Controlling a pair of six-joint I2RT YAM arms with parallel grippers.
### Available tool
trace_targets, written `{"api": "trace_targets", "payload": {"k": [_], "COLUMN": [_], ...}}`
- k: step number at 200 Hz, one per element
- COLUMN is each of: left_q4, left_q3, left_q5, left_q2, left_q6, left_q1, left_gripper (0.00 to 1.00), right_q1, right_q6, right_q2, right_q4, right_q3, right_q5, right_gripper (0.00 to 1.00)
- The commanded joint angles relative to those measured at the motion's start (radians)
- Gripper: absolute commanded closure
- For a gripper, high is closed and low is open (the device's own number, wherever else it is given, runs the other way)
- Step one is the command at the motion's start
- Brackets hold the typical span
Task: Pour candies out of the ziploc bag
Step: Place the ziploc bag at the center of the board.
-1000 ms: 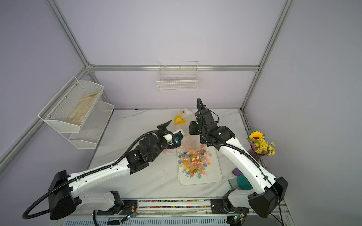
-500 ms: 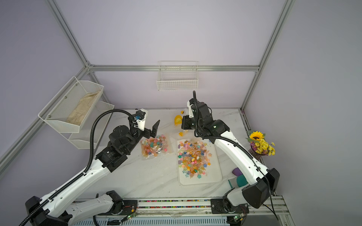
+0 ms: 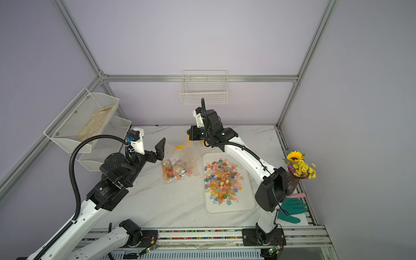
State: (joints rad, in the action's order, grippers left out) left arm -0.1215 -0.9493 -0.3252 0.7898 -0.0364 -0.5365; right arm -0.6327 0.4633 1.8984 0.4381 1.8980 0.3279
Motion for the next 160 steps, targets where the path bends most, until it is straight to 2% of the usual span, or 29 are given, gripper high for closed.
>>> {"api": "trace_targets", "payload": {"k": [1,53,71,95,125,148,160], "left_q4": [-0.001,-0.042,-0.052,-0.055,-0.047,-0.033,-0.031], "left_q3": [0.041,0.052,0.05,0.047,0.053,0.059,0.06], "left_q5": [-0.048,-0.076,-0.071,-0.069,-0.058,-0.045,-0.039], "left_q2": [-0.047,-0.107,-0.11,-0.105,-0.081,-0.054,-0.04], "left_q6": [-0.039,-0.059,-0.065,-0.071,-0.079,-0.095,-0.107], "left_q1": [0.009,0.012,0.012,0.012,0.012,0.012,0.011], "left_gripper": [0.0,0.0,0.0,0.0,0.0,0.0,0.0], "right_q1": [-0.025,-0.03,-0.022,0.017,0.08,0.117,0.134], "right_q6": [0.033,0.04,0.041,0.062,0.061,0.038,0.031], "right_q2": [0.132,0.592,0.704,0.728,0.677,0.595,0.554], "right_q4": [-0.098,-0.142,-0.19,-0.283,-0.275,-0.272,-0.279], "right_q3": [0.133,0.665,0.766,0.67,0.464,0.303,0.235], "right_q5": [0.116,0.343,0.382,0.378,0.349,0.302,0.271], "right_gripper": [1.0,1.0,1.0,1.0,1.0,0.92,0.91]}}
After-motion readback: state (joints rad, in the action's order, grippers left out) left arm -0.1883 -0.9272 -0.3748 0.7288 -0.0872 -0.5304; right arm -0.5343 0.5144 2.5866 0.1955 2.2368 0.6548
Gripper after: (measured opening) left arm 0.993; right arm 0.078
